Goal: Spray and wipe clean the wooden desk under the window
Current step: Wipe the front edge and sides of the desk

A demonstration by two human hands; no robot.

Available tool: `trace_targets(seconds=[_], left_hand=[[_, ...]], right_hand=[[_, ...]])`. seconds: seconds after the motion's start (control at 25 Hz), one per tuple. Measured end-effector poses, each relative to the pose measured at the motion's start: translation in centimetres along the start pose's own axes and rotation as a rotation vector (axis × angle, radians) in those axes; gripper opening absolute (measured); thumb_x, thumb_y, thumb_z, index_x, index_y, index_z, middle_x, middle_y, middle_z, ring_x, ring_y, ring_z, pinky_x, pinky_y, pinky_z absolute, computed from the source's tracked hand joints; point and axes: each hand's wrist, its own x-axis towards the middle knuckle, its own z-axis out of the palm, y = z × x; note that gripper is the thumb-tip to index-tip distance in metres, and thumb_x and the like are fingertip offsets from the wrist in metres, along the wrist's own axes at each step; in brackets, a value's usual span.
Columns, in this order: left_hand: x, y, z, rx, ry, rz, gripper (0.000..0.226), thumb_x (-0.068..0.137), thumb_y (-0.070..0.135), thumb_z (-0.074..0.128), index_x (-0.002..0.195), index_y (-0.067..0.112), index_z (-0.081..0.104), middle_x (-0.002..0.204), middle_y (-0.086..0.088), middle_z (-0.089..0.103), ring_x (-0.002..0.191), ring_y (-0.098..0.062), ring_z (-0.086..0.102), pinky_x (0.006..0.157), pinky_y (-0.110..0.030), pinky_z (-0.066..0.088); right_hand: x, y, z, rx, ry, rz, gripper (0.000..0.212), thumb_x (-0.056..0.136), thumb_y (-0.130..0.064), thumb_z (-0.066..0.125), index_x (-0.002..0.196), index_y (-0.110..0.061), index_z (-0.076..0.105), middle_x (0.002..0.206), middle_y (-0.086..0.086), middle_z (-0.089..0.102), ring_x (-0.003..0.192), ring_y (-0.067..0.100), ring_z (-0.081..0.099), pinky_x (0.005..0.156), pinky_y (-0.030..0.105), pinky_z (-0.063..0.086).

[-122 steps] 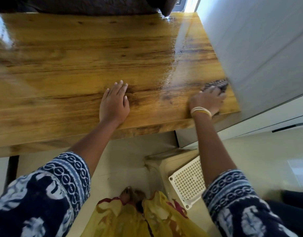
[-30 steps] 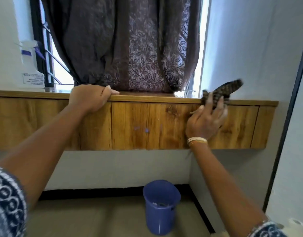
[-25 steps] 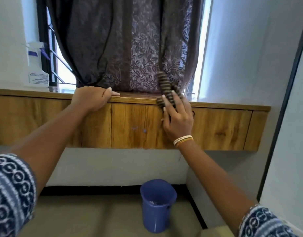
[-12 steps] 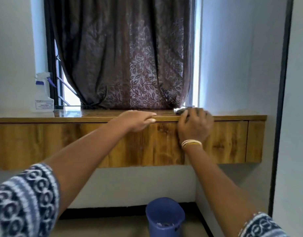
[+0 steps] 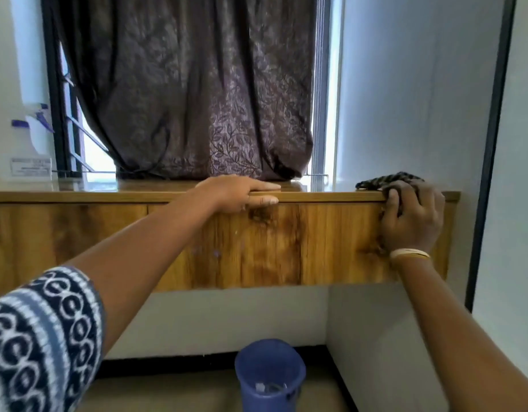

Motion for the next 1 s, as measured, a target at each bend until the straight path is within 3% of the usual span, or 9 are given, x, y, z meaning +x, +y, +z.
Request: trace_targets(seconds=[0.12, 0.16, 0.28, 0.36, 0.4, 0.52, 0.6, 0.84, 1.0], left_hand=[[-0.3, 0.6, -0.4, -0.032, -0.020, -0.004, 0.058, 0.085, 0.073, 0.034, 0.141, 0.057, 0.031, 0.154, 0.005, 0.038, 0.138, -0.025, 0.040, 0.109, -0.044, 0.032], [-0.3, 0.6, -0.4, -0.029, -0.035, -0.003, 0.058, 0.087, 0.072, 0.035, 0.142, 0.055, 0.031, 0.154, 0.004, 0.037, 0.138, -0.025, 0.040, 0.109, -0.043, 0.032], [-0.5, 0.6, -0.2, 0.007, -0.047, -0.031, 0.067, 0.080, 0.076, 0.031, 0.143, 0.054, 0.029, 0.154, 0.000, 0.038, 0.136, -0.028, 0.042, 0.109, -0.041, 0.034], [-0.2, 0.5, -0.3, 0.003, -0.033, -0.061, 0.071, 0.075, 0.081, 0.027, 0.142, 0.058, 0.028, 0.154, 0.001, 0.038, 0.135, -0.029, 0.043, 0.109, -0.044, 0.035], [0.0, 0.5, -0.4, -0.001, -0.033, -0.062, 0.074, 0.071, 0.087, 0.024, 0.140, 0.061, 0.026, 0.154, 0.002, 0.038, 0.135, -0.029, 0.043, 0.109, -0.047, 0.035], [0.3, 0.0, 0.3, -0.001, -0.045, -0.031, 0.095, 0.047, 0.105, 0.011, 0.134, 0.069, 0.023, 0.155, 0.006, 0.035, 0.137, -0.028, 0.041, 0.110, -0.051, 0.034], [0.6, -0.3, 0.3, -0.020, -0.037, -0.026, 0.100, 0.042, 0.106, 0.009, 0.135, 0.069, 0.024, 0.154, 0.010, 0.036, 0.137, -0.025, 0.042, 0.110, -0.049, 0.034], [0.5, -0.1, 0.3, -0.026, -0.021, -0.044, 0.103, 0.042, 0.106, 0.010, 0.136, 0.067, 0.025, 0.153, 0.007, 0.039, 0.135, -0.026, 0.043, 0.108, -0.049, 0.036], [0.4, -0.1, 0.2, -0.041, -0.021, -0.039, 0.093, 0.047, 0.105, 0.012, 0.133, 0.070, 0.024, 0.153, 0.008, 0.039, 0.135, -0.025, 0.043, 0.108, -0.051, 0.036]], right_hand=[[-2.0, -7.1, 0.5, 0.019, 0.039, 0.382, 0.033, 0.101, -0.030, 0.043, 0.119, -0.016, 0.066, 0.142, 0.010, 0.052, 0.134, 0.037, 0.043, 0.113, 0.042, 0.033], [-3.2, -9.6, 0.4, 0.052, -0.007, 0.308, 0.034, 0.101, -0.030, 0.044, 0.125, -0.018, 0.065, 0.146, 0.009, 0.049, 0.137, 0.037, 0.040, 0.114, 0.042, 0.031], [-6.3, -10.9, 0.1, 0.137, -0.202, -0.343, 0.038, 0.099, -0.026, 0.051, 0.136, -0.018, 0.058, 0.150, 0.013, 0.044, 0.139, 0.036, 0.039, 0.116, 0.041, 0.033], [-4.6, -7.3, -0.1, 0.119, -0.196, -0.515, 0.037, 0.099, -0.025, 0.052, 0.134, -0.015, 0.059, 0.149, 0.015, 0.044, 0.138, 0.036, 0.041, 0.113, 0.043, 0.037], [-4.4, -5.2, -0.1, 0.060, -0.166, -0.455, 0.037, 0.100, -0.025, 0.051, 0.133, -0.013, 0.059, 0.149, 0.016, 0.044, 0.137, 0.037, 0.042, 0.112, 0.045, 0.038], [-4.1, 0.8, 0.2, -0.103, -0.045, 0.073, 0.041, 0.102, -0.026, 0.042, 0.137, -0.008, 0.053, 0.147, 0.021, 0.045, 0.130, 0.041, 0.046, 0.106, 0.052, 0.041], [-4.1, 2.7, -0.1, -0.106, -0.005, 0.320, 0.044, 0.103, -0.025, 0.040, 0.142, -0.008, 0.047, 0.140, 0.025, 0.048, 0.122, 0.043, 0.048, 0.103, 0.051, 0.043], [-9.2, 0.4, -1.8, -0.178, -0.125, 0.652, 0.048, 0.102, -0.028, 0.039, 0.144, -0.006, 0.043, 0.131, 0.027, 0.048, 0.107, 0.045, 0.047, 0.093, 0.050, 0.042], [-4.2, 0.4, -1.8, -0.119, -0.169, 0.541, 0.050, 0.102, -0.029, 0.033, 0.147, -0.008, 0.039, 0.140, 0.023, 0.043, 0.119, 0.043, 0.041, 0.102, 0.051, 0.036]])
